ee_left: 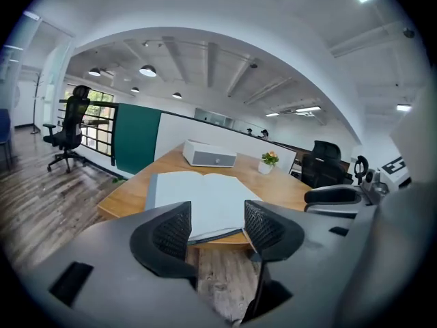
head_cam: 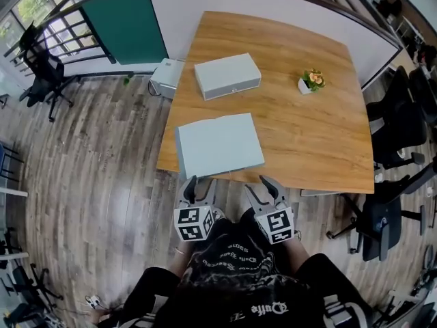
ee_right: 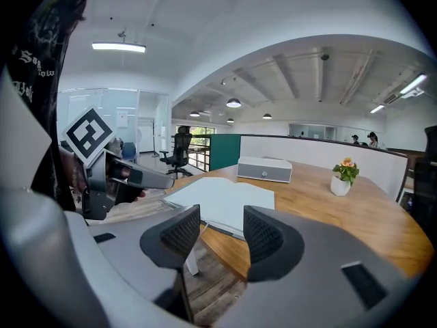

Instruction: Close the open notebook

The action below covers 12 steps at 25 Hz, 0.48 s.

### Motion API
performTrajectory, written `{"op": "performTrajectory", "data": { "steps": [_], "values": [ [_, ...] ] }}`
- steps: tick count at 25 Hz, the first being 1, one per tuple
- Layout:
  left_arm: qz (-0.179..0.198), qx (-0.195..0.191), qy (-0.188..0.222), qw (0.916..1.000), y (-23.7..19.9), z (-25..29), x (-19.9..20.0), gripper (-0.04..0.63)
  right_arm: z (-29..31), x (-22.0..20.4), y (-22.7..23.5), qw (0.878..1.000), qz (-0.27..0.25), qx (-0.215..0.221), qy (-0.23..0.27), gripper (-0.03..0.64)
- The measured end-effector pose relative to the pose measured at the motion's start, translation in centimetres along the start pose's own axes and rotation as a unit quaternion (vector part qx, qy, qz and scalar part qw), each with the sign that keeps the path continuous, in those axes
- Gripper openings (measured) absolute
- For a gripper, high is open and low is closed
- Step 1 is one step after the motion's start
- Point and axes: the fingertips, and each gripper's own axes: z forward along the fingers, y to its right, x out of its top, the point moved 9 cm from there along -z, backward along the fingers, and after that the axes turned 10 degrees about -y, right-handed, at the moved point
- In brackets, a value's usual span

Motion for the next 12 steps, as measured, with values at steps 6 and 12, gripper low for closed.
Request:
{"op": "performTrajectory", "data": {
  "steps": [6,12],
  "values": [
    [-0.03,0.105,0.005,0.994,-2.8,-0.1,0.2,0.232,0.8,0.9,-0.6,1.0,-0.024,-0.002,-0.012,0.201],
    [-0.084,0.146,-0.013,0.9856,-4.7,1.1,0.1,0.253,1.8,1.2,-0.4,0.999,-0.035,0.02,-0.025,0.199]
  ]
}}
